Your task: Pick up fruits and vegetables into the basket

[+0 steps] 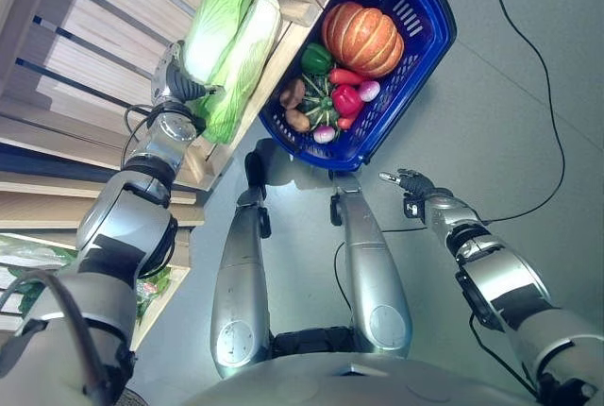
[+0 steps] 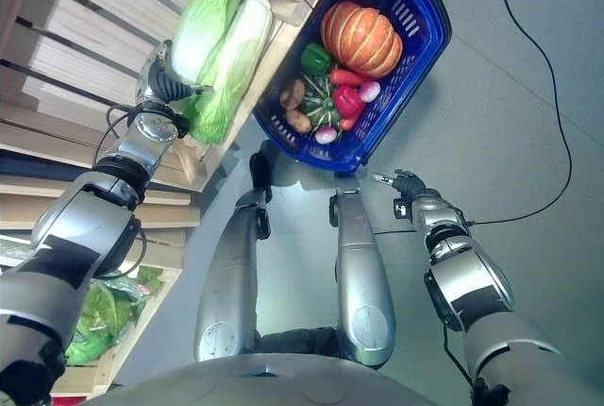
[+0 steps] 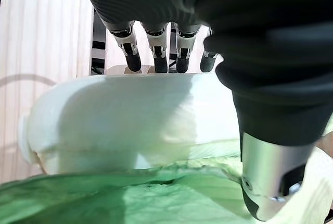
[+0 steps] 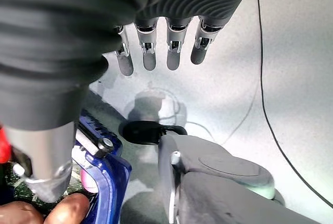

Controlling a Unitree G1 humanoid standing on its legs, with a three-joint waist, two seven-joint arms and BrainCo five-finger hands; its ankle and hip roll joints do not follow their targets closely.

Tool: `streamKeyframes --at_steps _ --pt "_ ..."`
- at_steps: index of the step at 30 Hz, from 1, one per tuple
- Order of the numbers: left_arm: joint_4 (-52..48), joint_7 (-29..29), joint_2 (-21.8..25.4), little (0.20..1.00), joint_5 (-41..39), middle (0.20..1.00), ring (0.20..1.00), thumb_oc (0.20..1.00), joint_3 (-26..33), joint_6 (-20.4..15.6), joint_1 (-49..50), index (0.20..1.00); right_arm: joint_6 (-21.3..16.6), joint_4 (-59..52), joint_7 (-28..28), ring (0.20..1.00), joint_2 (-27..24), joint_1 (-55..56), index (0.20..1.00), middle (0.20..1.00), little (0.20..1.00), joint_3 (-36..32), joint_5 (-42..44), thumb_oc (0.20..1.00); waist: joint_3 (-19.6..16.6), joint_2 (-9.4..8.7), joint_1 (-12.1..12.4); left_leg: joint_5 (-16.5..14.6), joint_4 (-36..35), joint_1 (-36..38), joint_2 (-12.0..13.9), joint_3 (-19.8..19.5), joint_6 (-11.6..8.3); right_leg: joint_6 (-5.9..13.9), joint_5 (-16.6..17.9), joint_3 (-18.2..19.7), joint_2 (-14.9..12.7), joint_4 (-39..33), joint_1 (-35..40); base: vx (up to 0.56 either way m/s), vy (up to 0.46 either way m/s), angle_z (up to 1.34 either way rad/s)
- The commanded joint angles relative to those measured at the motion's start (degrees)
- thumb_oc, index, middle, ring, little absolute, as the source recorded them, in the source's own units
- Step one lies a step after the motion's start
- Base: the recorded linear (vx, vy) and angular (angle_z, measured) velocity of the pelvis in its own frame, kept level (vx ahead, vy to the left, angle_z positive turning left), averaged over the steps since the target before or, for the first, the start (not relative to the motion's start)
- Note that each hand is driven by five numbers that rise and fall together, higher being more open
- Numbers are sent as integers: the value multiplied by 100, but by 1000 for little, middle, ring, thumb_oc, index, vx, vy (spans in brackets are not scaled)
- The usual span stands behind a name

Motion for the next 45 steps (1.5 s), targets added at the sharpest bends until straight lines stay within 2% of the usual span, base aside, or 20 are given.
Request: streamKeyframes --at_steps 1,12,13,14,15,16,17,34,45 --pt "556 -7 58 1000 -362 1000 1000 1000 548 198 93 1000 72 106 -7 1000 -2 276 1000 1000 1000 140 227 1000 -151 -69 106 233 -277 -153 -86 103 30 -5 -593 -151 197 567 35 -3 -7 -3" --pt "692 -117 31 1000 -729 1000 1000 1000 685 311 107 1000 111 97 16 1000 -12 204 1000 1000 1000 170 265 1000 -151 -56 111 251 -295 -166 -109 88 24 -2 -581 -160 194 555 15 -2 0 -1" --pt "693 -118 21 909 -736 909 909 909 696 311 131 909 112 97 18 1000 -19 201 1000 1000 1000 169 266 1000 -151 -53 114 254 -288 -178 -111 84 23 0 -578 -161 192 559 4 0 0 0" --pt "709 -127 16 859 -721 859 859 859 707 316 146 859 109 97 18 1000 -19 204 1000 1000 1000 166 265 1000 -151 -53 114 254 -291 -177 -111 84 23 1 -578 -163 191 556 6 0 0 0" --pt "723 -156 14 727 -715 727 727 727 709 356 159 727 102 102 14 1000 -13 218 1000 1000 1000 173 269 1000 -151 -55 118 223 -284 -152 -106 91 22 2 -609 -163 191 568 30 0 0 0" --pt "740 -182 20 514 -710 514 514 514 708 382 141 514 98 106 19 1000 -16 204 1000 1000 1000 175 272 1000 -151 -56 115 258 -311 -165 -105 92 22 3 -577 -165 194 545 17 0 0 0" --pt "760 -193 24 200 -691 200 200 200 702 391 130 200 97 116 29 1000 -21 194 1000 1000 1000 176 272 1000 -151 -59 114 263 -318 -162 -102 95 20 4 -574 -165 195 538 20 0 0 0" --pt "761 -576 -62 200 -832 200 200 200 606 545 187 200 108 121 51 1000 -56 132 1000 1000 1000 181 285 1000 -151 -40 105 297 -390 -155 -98 125 13 18 -534 -185 175 446 40 0 0 0" --pt "709 -735 -60 200 -1316 200 200 200 763 316 253 200 82 123 71 1000 -78 135 1000 1000 1000 157 278 1000 -151 -3 112 308 -421 -132 -108 129 14 17 -539 -192 167 427 64 0 0 0"
